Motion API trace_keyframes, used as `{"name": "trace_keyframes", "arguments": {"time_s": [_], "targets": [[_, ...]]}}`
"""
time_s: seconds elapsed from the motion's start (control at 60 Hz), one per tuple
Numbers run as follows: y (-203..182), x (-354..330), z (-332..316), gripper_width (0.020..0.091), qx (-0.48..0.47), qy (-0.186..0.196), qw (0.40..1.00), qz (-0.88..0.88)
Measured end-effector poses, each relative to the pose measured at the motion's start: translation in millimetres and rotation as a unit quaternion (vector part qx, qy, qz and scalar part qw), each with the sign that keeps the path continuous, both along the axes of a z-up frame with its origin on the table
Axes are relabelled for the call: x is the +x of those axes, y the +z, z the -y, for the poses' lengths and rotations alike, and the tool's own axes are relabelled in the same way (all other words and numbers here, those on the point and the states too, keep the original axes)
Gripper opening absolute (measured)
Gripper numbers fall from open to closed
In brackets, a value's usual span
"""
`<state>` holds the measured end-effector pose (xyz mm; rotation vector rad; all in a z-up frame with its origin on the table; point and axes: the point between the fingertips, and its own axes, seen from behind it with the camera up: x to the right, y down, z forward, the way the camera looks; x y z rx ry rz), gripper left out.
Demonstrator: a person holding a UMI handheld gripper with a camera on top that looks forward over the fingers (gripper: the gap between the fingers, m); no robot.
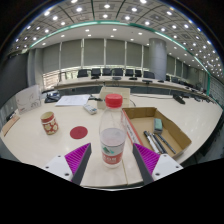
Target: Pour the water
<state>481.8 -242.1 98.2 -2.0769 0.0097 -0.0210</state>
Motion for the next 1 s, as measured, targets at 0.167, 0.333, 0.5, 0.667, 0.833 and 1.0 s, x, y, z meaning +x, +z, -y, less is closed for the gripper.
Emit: {"name": "trace_keyframes", "arguments": {"time_s": [0.167,0.333,0.5,0.667,0.833,1.0], "targets": [[-31,3,-50,0.0772,0.029,0.018,0.999,0.007],[-42,2,-70,0.0533,0.051,0.014,0.999,-0.011],[-41,0,-73,0.0441,0.054,0.014,0.998,-0.009],[-27,4,-79,0.0404,0.048,0.003,0.998,0.035],[13,-5,-102,0.0405,0.048,-0.008,0.993,0.111],[68,-33,-129,0.0404,0.061,-0.003,0.961,0.270]]}}
